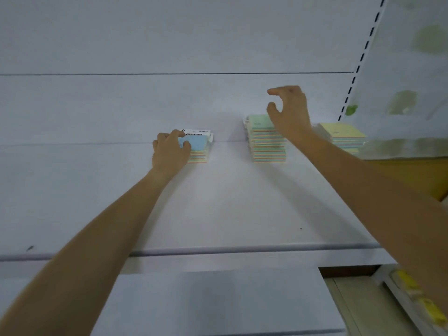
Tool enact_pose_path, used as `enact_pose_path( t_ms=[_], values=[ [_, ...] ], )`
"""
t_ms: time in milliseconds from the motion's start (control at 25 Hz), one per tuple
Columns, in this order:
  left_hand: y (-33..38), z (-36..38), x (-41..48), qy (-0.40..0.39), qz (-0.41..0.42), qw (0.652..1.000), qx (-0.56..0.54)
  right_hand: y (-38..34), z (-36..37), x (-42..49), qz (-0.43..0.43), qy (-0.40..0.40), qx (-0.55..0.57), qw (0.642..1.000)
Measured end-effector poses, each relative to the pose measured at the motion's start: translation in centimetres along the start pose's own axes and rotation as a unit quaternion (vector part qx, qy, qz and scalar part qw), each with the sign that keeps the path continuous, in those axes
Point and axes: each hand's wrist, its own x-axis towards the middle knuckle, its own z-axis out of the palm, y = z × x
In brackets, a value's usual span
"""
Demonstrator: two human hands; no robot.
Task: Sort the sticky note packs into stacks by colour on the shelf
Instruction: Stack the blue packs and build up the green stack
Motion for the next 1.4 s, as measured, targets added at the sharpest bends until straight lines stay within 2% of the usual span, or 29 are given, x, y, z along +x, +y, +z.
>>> enact_pose_path(
  t_ms=[80,160,320,400,520,800,1000,1120,1400],
  values=[
    [-1.2,-0.4,0.5,-0.021,-0.003,1.000,-0.018,-2.8,1.7,-1.2,-0.072,0.001,0.062,0.996],
    [-2.3,-0.9,1.0,-0.057,-0.002,0.998,-0.026,-5.0,4.5,-2.4,-0.094,-0.072,0.083,0.989],
    [-3.8,-1.9,1.6,-0.134,0.013,0.990,-0.036,-6.7,9.7,-4.6,-0.019,-0.276,0.055,0.959],
    [-4.2,-2.2,1.9,-0.163,0.054,0.985,-0.028,-6.6,10.9,-5.0,0.016,-0.314,0.032,0.949],
    [-4.3,-2.1,2.8,-0.168,0.092,0.981,-0.030,-6.1,11.5,-5.0,0.033,-0.291,0.031,0.956],
    [-5.3,-1.4,3.4,-0.161,0.052,0.976,-0.138,-5.6,12.1,-5.6,0.049,-0.250,0.046,0.966],
    [-5.6,-1.6,3.6,-0.186,0.070,0.973,-0.120,-5.2,12.0,-5.6,0.029,-0.275,0.033,0.960],
    [-5.5,-1.4,3.1,-0.163,0.080,0.979,-0.097,-4.9,12.3,-5.7,0.021,-0.264,0.032,0.964],
    [-5.3,-1.3,2.3,-0.138,0.085,0.979,-0.125,-5.1,11.6,-5.9,0.020,-0.247,0.048,0.968]
  ],
)
